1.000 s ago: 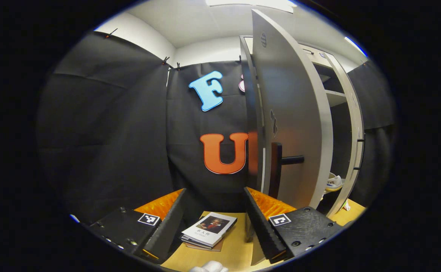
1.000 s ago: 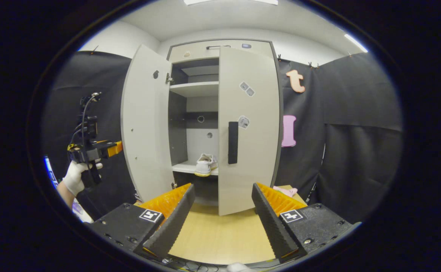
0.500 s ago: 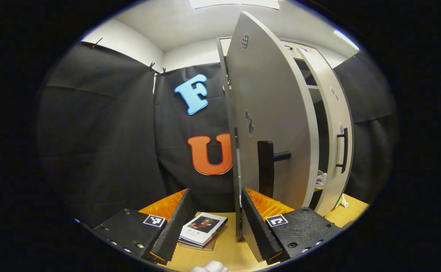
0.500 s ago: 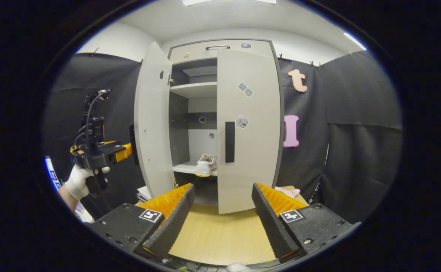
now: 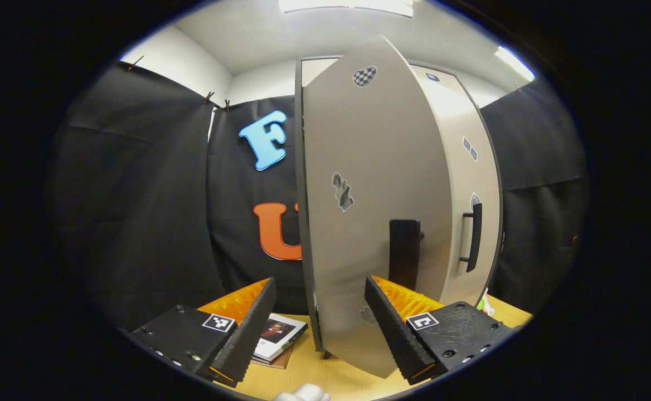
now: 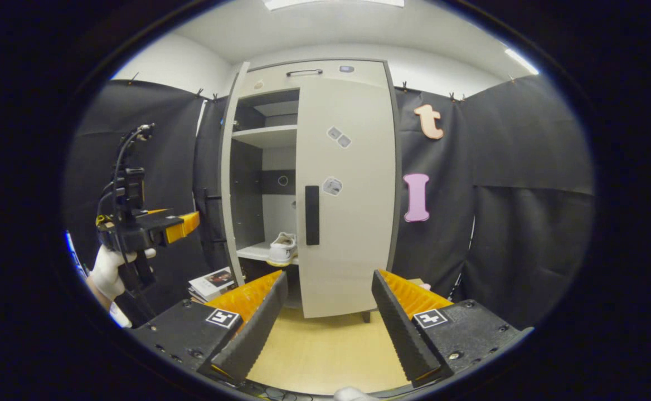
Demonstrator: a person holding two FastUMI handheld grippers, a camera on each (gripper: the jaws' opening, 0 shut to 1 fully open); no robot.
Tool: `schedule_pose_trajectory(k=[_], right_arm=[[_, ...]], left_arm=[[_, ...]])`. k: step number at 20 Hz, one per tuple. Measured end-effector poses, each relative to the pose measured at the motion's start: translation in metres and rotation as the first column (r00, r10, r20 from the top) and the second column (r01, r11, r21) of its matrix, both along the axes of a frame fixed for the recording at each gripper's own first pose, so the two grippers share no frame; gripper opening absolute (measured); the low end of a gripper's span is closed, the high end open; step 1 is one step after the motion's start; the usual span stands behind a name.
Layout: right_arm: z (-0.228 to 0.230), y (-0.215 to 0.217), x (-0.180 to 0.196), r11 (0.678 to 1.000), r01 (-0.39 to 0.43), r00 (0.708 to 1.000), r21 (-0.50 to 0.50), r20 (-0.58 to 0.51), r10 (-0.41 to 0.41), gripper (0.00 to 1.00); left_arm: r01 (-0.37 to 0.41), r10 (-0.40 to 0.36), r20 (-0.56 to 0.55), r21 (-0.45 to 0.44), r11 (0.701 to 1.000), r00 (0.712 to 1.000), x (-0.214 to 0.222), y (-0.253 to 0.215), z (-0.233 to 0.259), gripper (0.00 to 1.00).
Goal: Grab one shoe with the right hand and put it into the shoe cabinet, grab the other shoe with the left hand and put it into the shoe cabinet; then close the right door with the right hand and the left door with the left hand.
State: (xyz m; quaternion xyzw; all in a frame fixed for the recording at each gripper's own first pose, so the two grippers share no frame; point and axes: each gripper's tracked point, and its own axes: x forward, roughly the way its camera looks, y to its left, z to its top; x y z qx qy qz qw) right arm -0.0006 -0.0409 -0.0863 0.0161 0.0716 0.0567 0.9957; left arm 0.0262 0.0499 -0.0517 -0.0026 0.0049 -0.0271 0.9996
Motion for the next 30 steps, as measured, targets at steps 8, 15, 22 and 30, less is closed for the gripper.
schedule_pose_trajectory(k=[8,15,22,30], right_arm=[[0.02,0.007,0.004,1.0,-0.009,0.999,-0.003,0.042,0.009,0.99],[0.036,0.003,0.001,1.0,0.012,0.997,-0.007,0.079,-0.011,0.99],[0.04,-0.001,-0.004,0.999,0.039,0.995,0.008,0.097,-0.039,0.99],[0.035,-0.008,-0.018,0.998,0.058,0.994,0.02,0.093,-0.059,0.99]], left_arm=[[-0.002,0.001,-0.075,-0.014,1.0,0.997,-0.06,-0.008,-0.001,0.96],[0.005,-0.006,-0.052,-0.02,1.0,0.999,-0.119,-0.02,0.008,0.96],[0.032,-0.033,-0.063,-0.016,0.999,0.997,-0.143,-0.035,0.005,1.0],[0.026,-0.026,-0.057,-0.01,1.0,0.998,-0.148,-0.037,0.008,1.0]])
